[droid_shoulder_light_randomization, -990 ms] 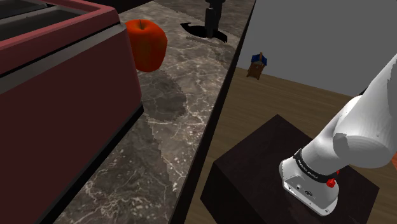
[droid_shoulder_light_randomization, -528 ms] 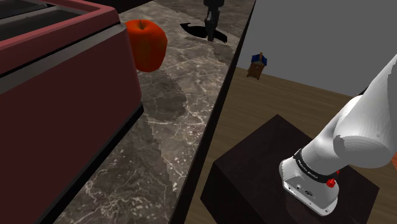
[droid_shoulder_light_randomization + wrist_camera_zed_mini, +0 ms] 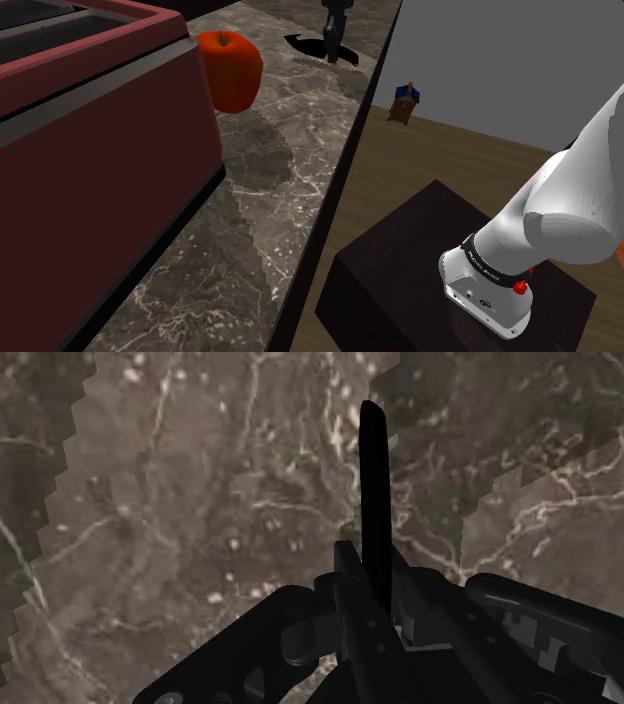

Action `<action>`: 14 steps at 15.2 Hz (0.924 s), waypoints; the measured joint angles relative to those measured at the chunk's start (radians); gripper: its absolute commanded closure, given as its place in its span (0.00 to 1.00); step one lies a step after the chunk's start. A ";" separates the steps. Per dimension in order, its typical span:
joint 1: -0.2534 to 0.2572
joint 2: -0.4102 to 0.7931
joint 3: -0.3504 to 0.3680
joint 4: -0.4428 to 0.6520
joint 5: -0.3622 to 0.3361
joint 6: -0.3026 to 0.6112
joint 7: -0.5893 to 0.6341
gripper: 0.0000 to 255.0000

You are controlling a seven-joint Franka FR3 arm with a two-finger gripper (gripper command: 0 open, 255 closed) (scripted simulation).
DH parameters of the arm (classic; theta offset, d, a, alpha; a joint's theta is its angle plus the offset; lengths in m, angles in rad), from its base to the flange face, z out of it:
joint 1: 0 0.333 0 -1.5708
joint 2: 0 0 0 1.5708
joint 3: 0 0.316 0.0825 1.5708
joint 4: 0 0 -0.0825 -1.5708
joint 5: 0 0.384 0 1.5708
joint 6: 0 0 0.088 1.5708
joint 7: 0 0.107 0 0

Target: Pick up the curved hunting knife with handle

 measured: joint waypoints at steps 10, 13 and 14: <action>0.000 0.012 0.000 0.145 0.001 -0.134 -0.004 1.00; 0.000 0.018 0.000 0.192 0.001 -0.175 -0.006 1.00; 0.000 0.020 0.000 0.201 0.001 -0.182 -0.006 1.00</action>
